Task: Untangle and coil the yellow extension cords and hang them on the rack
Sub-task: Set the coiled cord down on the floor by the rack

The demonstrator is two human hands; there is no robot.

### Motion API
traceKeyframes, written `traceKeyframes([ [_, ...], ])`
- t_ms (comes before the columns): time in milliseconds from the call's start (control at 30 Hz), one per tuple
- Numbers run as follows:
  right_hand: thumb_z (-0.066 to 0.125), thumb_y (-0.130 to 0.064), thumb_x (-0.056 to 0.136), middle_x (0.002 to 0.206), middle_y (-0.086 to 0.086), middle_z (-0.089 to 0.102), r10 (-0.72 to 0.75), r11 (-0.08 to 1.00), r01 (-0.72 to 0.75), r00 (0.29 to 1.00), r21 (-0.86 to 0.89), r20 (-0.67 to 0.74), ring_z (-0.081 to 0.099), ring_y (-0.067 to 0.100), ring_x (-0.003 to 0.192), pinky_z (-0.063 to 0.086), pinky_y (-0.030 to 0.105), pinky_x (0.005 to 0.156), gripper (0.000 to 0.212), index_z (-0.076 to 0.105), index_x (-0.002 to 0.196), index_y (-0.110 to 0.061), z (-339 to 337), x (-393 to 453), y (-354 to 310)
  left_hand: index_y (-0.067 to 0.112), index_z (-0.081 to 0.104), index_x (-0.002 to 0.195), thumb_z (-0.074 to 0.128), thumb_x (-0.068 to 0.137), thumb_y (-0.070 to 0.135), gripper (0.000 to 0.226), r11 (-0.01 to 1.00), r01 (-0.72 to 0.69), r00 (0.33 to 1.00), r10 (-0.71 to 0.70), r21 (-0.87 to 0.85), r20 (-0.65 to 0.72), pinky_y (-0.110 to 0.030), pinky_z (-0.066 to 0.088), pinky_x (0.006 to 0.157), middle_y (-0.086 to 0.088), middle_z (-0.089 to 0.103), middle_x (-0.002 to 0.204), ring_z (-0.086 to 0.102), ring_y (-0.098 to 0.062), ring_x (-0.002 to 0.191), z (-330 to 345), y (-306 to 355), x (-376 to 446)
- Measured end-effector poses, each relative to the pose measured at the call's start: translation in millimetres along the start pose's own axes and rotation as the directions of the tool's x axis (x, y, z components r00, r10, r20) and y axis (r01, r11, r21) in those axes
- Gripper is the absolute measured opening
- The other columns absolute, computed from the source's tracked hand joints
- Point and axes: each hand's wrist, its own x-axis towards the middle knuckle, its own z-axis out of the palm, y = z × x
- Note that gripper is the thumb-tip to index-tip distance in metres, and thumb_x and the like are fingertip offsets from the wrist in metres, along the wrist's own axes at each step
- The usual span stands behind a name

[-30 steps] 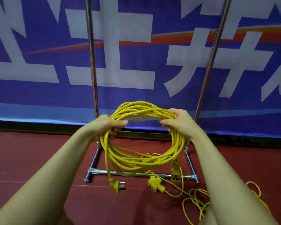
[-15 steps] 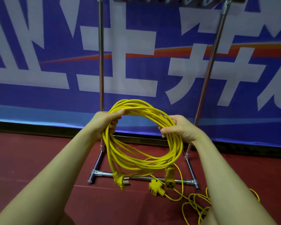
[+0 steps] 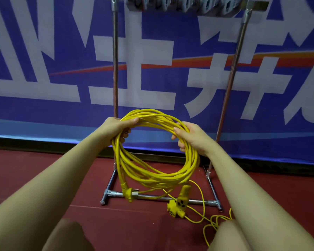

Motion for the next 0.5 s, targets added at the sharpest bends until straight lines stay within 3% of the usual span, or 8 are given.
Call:
traceKeyframes([
  [133, 0.049, -0.018, 0.099, 0.081, 0.010, 0.060, 0.084, 0.996, -0.084, 0.996, 0.016, 0.020, 0.046, 0.014, 0.048, 0.044, 0.026, 0.045, 0.011, 0.054, 0.103, -0.009, 9, 24, 28, 0.000, 0.067, 0.083, 0.072, 0.079, 0.041, 0.041, 0.997, 0.030, 0.999, -0.029, 0.065, -0.019, -0.022, 0.040, 0.041, -0.002, 0.051, 0.055, 0.046, -0.009, 0.042, -5, -30, 27],
  [233, 0.047, -0.016, 0.099, 0.080, 0.010, 0.059, 0.161, 0.986, -0.163, 0.986, 0.048, 0.042, 0.046, 0.011, 0.045, 0.043, 0.025, 0.044, 0.009, 0.053, 0.098, -0.010, 19, 47, 70, 0.005, 0.058, 0.067, 0.073, 0.080, 0.038, 0.038, 0.991, 0.092, 0.996, -0.090, 0.093, -0.028, -0.017, 0.035, 0.037, 0.004, 0.046, 0.042, 0.041, -0.006, 0.034, -6, -66, 54],
  [367, 0.048, -0.016, 0.098, 0.077, 0.008, 0.059, 0.280, 0.958, -0.284, 0.957, 0.040, 0.080, 0.047, 0.009, 0.044, 0.044, 0.024, 0.043, 0.009, 0.052, 0.092, -0.012, 35, 85, 143, 0.006, 0.057, 0.074, 0.075, 0.076, 0.042, 0.040, 0.974, 0.195, 0.981, -0.196, 0.113, -0.008, -0.018, 0.033, 0.040, -0.005, 0.045, 0.053, 0.041, -0.009, 0.038, -10, -140, 103],
  [500, 0.048, -0.016, 0.099, 0.074, 0.006, 0.056, 0.391, 0.917, -0.397, 0.911, 0.026, 0.129, 0.047, 0.008, 0.042, 0.043, 0.022, 0.040, 0.011, 0.050, 0.088, -0.013, 55, 125, 222, 0.005, 0.063, 0.070, 0.076, 0.075, 0.041, 0.039, 0.934, 0.316, 0.949, -0.315, 0.165, -0.036, -0.019, 0.039, 0.045, 0.002, 0.054, 0.050, 0.048, -0.008, 0.043, -14, -222, 151],
])
